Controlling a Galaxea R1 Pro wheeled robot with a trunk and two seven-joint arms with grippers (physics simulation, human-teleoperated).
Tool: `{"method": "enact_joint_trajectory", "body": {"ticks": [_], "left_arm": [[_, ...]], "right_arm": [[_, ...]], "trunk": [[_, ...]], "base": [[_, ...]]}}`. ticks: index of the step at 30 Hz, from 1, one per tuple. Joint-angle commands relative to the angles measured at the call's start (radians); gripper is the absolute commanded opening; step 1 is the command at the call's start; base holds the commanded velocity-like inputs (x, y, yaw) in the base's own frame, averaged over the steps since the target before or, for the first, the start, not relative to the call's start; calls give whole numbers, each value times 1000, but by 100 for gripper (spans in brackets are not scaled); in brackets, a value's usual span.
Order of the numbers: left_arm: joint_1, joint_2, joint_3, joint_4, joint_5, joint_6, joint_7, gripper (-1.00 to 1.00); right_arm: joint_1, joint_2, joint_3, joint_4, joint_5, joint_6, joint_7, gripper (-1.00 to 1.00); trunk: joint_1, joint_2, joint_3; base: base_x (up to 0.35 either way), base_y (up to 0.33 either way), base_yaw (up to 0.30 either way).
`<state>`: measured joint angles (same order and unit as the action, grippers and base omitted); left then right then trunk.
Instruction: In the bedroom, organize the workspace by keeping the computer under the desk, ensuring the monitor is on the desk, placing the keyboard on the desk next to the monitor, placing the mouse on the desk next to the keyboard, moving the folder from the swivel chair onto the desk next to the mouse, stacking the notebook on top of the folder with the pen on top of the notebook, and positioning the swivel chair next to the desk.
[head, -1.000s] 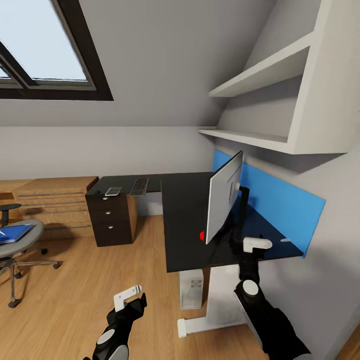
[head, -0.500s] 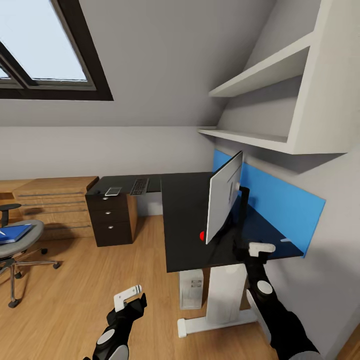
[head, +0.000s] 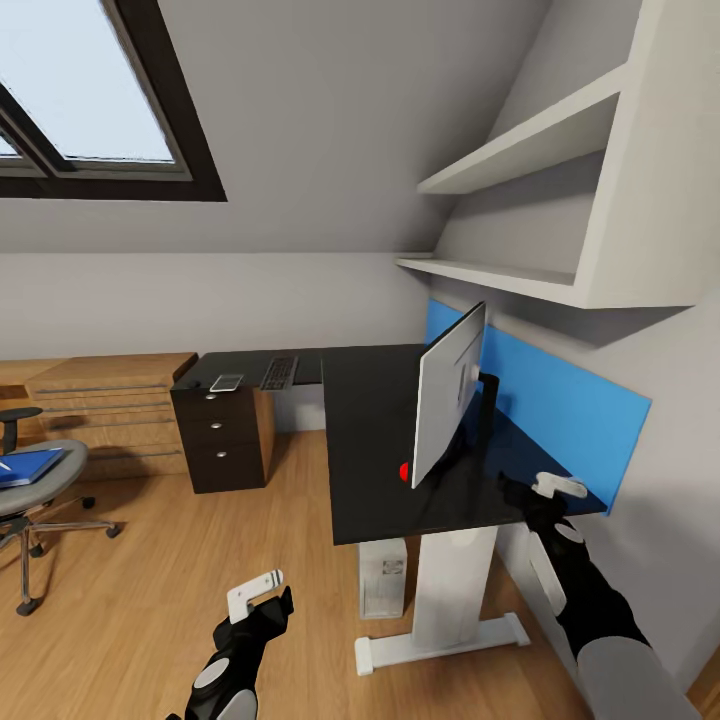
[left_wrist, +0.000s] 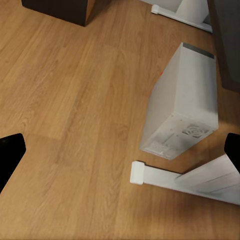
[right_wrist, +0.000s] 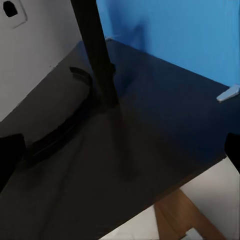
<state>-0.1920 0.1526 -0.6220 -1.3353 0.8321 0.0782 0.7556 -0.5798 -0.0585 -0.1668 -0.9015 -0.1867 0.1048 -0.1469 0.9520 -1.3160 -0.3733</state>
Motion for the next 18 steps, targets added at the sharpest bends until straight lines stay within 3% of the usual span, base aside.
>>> {"method": "enact_joint_trajectory", "body": {"ticks": [1, 8, 18], "left_arm": [[-1, 1, -2, -1, 2, 5, 7, 100], [-1, 1, -2, -1, 3, 5, 7, 100], [-1, 2, -1, -1, 4, 5, 8, 100]], "right_arm": [[-1, 4, 0, -21, -10, 4, -4, 100], [-3, 44, -4, -73, -12, 3, -26, 100], [-2, 54, -4, -89, -10, -5, -38, 100]], "trunk": [[0, -1, -1], [0, -1, -1], [0, -1, -1]], "base": [[0, 0, 0], [0, 0, 0], [0, 0, 0]]}}
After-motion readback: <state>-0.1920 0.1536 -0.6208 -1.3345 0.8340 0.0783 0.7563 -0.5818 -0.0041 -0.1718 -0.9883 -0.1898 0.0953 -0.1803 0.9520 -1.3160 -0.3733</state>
